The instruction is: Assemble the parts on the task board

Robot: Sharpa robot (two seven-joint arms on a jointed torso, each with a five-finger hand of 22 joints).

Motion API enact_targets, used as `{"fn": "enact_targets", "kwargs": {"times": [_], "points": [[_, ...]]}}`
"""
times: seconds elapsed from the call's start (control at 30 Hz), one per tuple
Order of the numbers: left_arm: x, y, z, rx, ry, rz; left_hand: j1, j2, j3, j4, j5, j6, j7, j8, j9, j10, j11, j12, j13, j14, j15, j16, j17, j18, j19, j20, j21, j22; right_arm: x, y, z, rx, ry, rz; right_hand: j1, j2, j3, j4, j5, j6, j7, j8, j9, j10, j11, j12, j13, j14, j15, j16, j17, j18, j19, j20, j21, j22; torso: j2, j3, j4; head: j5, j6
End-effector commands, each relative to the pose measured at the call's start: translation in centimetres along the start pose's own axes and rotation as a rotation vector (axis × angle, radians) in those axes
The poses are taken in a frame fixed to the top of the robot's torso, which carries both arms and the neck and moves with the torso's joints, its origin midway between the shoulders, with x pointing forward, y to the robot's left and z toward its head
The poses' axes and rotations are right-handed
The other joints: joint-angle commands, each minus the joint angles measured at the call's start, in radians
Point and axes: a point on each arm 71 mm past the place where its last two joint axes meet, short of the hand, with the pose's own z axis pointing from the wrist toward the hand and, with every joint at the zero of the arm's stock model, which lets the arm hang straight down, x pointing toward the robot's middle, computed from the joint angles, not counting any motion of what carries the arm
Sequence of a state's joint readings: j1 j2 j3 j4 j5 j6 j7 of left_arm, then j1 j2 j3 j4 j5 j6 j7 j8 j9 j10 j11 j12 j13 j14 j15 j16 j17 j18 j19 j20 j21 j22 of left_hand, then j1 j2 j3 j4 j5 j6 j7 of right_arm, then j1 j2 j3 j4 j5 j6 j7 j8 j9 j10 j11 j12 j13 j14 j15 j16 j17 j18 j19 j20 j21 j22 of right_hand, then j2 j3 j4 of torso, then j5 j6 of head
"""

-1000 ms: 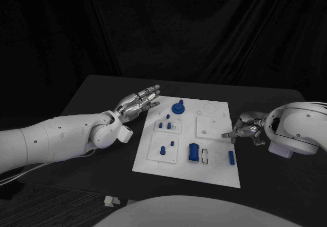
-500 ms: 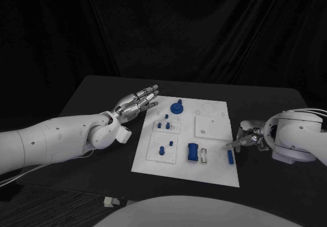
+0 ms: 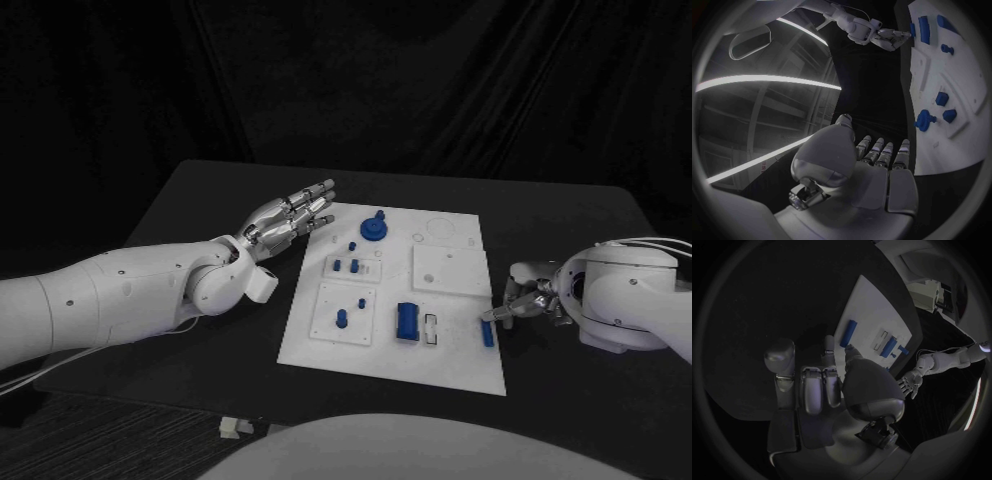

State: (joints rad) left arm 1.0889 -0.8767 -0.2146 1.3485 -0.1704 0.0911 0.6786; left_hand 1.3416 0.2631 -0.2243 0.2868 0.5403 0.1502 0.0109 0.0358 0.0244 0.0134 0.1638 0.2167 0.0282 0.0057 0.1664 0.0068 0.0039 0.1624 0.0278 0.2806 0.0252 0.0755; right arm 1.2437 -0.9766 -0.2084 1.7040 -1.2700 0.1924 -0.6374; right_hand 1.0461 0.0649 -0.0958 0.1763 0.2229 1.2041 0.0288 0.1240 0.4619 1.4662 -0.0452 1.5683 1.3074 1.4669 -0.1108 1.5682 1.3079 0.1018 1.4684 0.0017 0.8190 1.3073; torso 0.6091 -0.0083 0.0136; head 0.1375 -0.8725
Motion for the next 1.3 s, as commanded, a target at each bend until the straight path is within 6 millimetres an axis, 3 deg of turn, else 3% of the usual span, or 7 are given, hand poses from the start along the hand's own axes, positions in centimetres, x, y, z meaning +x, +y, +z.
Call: {"fn": "enact_targets", "kwargs": {"times": [0.03, 0.7, 0.77, 0.83, 1.0, 1.17, 1.3], "points": [[0.1, -0.8, 0.0, 0.122, 0.007, -0.013, 0.009, -0.001, 0.008, 0.000, 0.007, 0.001, 0.006, 0.006, 0.001, -0.001, 0.007, 0.005, 0.001, 0.003, 0.006, 0.006, 0.002, 0.015, 0.002, 0.007, 0.003, 0.001, 0.4, 0.0, 0.1, 0.017, -0.003, -0.005, 0.008, -0.003, 0.005, -0.009, 0.008, -0.016, 0.005, -0.016, -0.017, 0.105, 0.009, 0.003, 0.263, 0.100, 0.007, -0.004, 0.244, 0.014, 0.012, 0.002, -0.008, 0.100, 0.000, -0.0007, 0.0009, 0.000, 0.000], [0.2, -0.7, 0.1, 0.117, 0.010, -0.016, 0.012, -0.001, 0.009, -0.001, 0.009, 0.000, 0.006, 0.006, 0.001, -0.001, 0.009, 0.005, 0.001, 0.005, 0.008, 0.009, 0.003, 0.015, 0.002, 0.007, 0.003, 0.001, 1.3, 0.9, 0.8, -0.006, 0.028, 0.070, 0.021, -0.004, 0.020, -0.031, 0.025, 0.029, -0.005, -0.007, -0.028, 0.105, 0.002, 0.003, 0.263, 0.100, 0.006, -0.004, 0.242, 0.017, 0.012, 0.004, -0.025, 0.097, 0.000, -0.0005, 0.0005, 0.001, 0.000], [0.2, -0.7, 0.1, 0.115, 0.011, -0.016, 0.013, -0.001, 0.010, -0.001, 0.010, 0.001, 0.007, 0.006, 0.001, -0.001, 0.009, 0.006, 0.001, 0.006, 0.009, 0.011, 0.003, 0.015, 0.003, 0.007, 0.003, 0.001, 1.4, 1.0, 0.9, -0.009, 0.030, 0.072, 0.040, -0.005, 0.032, -0.050, 0.054, 0.041, -0.012, 0.002, -0.019, 0.105, -0.004, 0.003, 0.263, 0.100, 0.002, -0.005, 0.240, 0.018, 0.012, 0.001, -0.029, 0.097, 0.000, -0.0004, 0.0006, 0.000, 0.000], [0.2, -0.7, 0.1, 0.114, 0.011, -0.017, 0.014, -0.001, 0.010, -0.001, 0.010, 0.000, 0.008, 0.006, 0.001, -0.001, 0.009, 0.006, 0.001, 0.006, 0.010, 0.011, 0.003, 0.015, 0.003, 0.007, 0.003, 0.002, 1.5, 1.2, 1.0, -0.011, 0.030, 0.075, 0.083, -0.007, 0.059, -0.085, 0.122, 0.042, -0.020, 0.008, -0.006, 0.105, -0.011, 0.003, 0.263, 0.099, -0.005, -0.005, 0.239, 0.019, 0.011, -0.004, -0.036, 0.096, 0.000, -0.0003, 0.0006, 0.000, 0.000], [0.2, -0.7, 0.1, 0.111, 0.013, -0.017, 0.015, -0.001, 0.011, -0.002, 0.011, 0.001, 0.008, 0.006, 0.001, -0.001, 0.009, 0.005, 0.001, 0.006, 0.011, 0.011, 0.004, 0.015, 0.003, 0.007, 0.004, 0.002, 1.6, 1.4, 1.1, -0.016, 0.026, 0.092, 0.113, -0.011, 0.089, -0.118, 0.168, 0.028, -0.021, 0.007, 0.006, 0.105, -0.013, 0.003, 0.263, 0.099, -0.007, -0.006, 0.236, 0.019, 0.011, -0.007, -0.045, 0.095, 0.000, -0.0004, 0.0008, 0.000, 0.000], [0.2, -0.7, 0.2, 0.109, 0.014, -0.018, 0.018, -0.001, 0.013, -0.004, 0.014, -0.001, 0.009, 0.006, 0.001, -0.001, 0.010, 0.005, 0.001, 0.006, 0.012, 0.011, 0.004, 0.015, 0.003, 0.008, 0.004, 0.002, 1.6, 1.7, 1.1, -0.020, 0.020, 0.101, 0.136, -0.027, 0.128, -0.158, 0.228, -0.017, -0.009, -0.011, 0.012, 0.105, -0.005, 0.003, 0.263, 0.099, 0.001, -0.006, 0.235, 0.020, 0.007, -0.003, -0.066, 0.090, 0.000, -0.0004, 0.0003, 0.002, 0.000], [0.2, -0.6, 0.2, 0.108, 0.015, -0.019, 0.021, -0.001, 0.014, -0.005, 0.016, -0.001, 0.010, 0.006, 0.001, -0.001, 0.011, 0.005, 0.001, 0.006, 0.012, 0.011, 0.003, 0.015, 0.003, 0.008, 0.004, 0.002, 1.5, 1.9, 1.1, -0.026, 0.007, 0.118, 0.146, -0.040, 0.169, -0.197, 0.261, -0.090, 0.020, -0.042, 0.010, 0.105, 0.019, 0.003, 0.263, 0.097, 0.020, -0.009, 0.228, 0.022, 0.001, 0.011, -0.097, 0.084, 0.000, -0.0003, 0.0003, 0.002, 0.000]]}}
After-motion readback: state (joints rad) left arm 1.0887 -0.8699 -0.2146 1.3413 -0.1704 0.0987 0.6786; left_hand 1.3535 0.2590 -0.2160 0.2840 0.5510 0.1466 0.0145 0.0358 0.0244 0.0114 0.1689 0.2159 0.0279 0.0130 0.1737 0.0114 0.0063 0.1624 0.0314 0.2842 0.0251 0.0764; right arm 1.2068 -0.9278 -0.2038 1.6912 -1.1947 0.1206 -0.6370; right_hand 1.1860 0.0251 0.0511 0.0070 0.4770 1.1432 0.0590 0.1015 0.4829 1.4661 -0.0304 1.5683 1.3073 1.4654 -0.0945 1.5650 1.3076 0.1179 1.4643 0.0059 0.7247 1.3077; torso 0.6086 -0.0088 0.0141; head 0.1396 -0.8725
